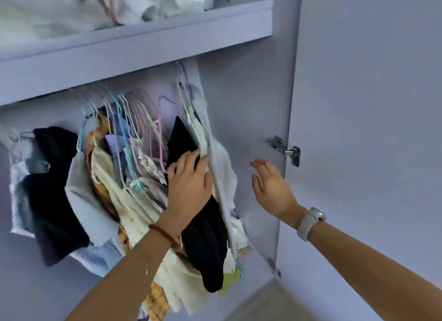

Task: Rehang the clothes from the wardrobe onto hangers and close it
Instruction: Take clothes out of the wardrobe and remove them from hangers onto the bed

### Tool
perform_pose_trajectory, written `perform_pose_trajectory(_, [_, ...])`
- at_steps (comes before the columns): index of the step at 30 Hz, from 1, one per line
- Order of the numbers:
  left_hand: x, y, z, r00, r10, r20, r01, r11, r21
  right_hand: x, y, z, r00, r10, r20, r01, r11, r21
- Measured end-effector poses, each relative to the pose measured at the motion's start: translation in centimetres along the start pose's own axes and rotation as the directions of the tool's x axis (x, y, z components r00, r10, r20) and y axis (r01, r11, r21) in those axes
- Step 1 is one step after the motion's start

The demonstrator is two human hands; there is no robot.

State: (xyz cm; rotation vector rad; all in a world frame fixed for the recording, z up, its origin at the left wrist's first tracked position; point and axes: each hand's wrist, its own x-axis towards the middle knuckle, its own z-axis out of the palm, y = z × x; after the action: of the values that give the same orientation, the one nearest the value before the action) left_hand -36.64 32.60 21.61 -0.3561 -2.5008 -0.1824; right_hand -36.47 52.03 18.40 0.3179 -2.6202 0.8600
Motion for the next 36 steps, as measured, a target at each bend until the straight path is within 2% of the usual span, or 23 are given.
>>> perform_pose_trajectory(6, [7.4, -2.4, 1.0, 0.990, -0.143, -0.017, 0.144, 0.989, 0.038, 12.2, -3.5, 2.9, 0.999, -0.046, 0.011, 0.045, 0.993, 0.110])
perform_pose_trajectory(10, [10.0, -3.8, 4.2, 0.961, -0.233, 0.146, 0.220, 0.970, 0.100, 16.7, -2.9, 5.0, 0.979, -0.009, 0.203, -0.011, 0.996, 0.094])
perform_pose_trajectory(13, [10.5, -4.4, 6.4, 0.947, -0.206, 0.245, 0.182, 0.976, 0.116, 18.2, -0.7, 5.2, 0.986, -0.032, 0.164, 0.015, 0.995, 0.102])
perform_pose_trajectory(16, [10.8, -4.5, 7.8, 0.946, -0.177, 0.271, 0.153, 0.982, 0.108, 19.9, 1.2, 4.4, 0.996, -0.027, 0.087, 0.028, 1.000, -0.014])
perform_pose_trajectory(19, [11.1, -4.1, 8.4, 0.951, -0.181, 0.250, 0.166, 0.983, 0.079, 22.2, 1.1, 4.0, 0.990, -0.038, 0.139, 0.061, 0.984, -0.170])
perform_pose_trajectory(22, [11.0, -4.0, 8.5, 0.953, -0.203, 0.226, 0.183, 0.977, 0.107, 23.8, 0.0, 4.7, 0.979, -0.057, 0.195, 0.094, 0.978, -0.186])
perform_pose_trajectory(24, [10.7, -4.4, 8.3, 0.951, -0.217, 0.221, 0.194, 0.974, 0.120, 24.1, -0.5, 5.1, 0.986, -0.068, 0.152, 0.088, 0.988, -0.130])
perform_pose_trajectory(28, [10.2, -5.0, 8.2, 0.940, -0.244, 0.237, 0.220, 0.968, 0.123, 23.9, -1.0, 4.2, 0.999, -0.039, -0.025, 0.038, 0.998, -0.044])
perform_pose_trajectory(36, [10.2, -4.8, 7.9, 0.923, -0.271, 0.273, 0.259, 0.963, 0.080, 21.6, -1.0, 1.3, 0.991, -0.043, -0.127, 0.057, 0.993, 0.104])
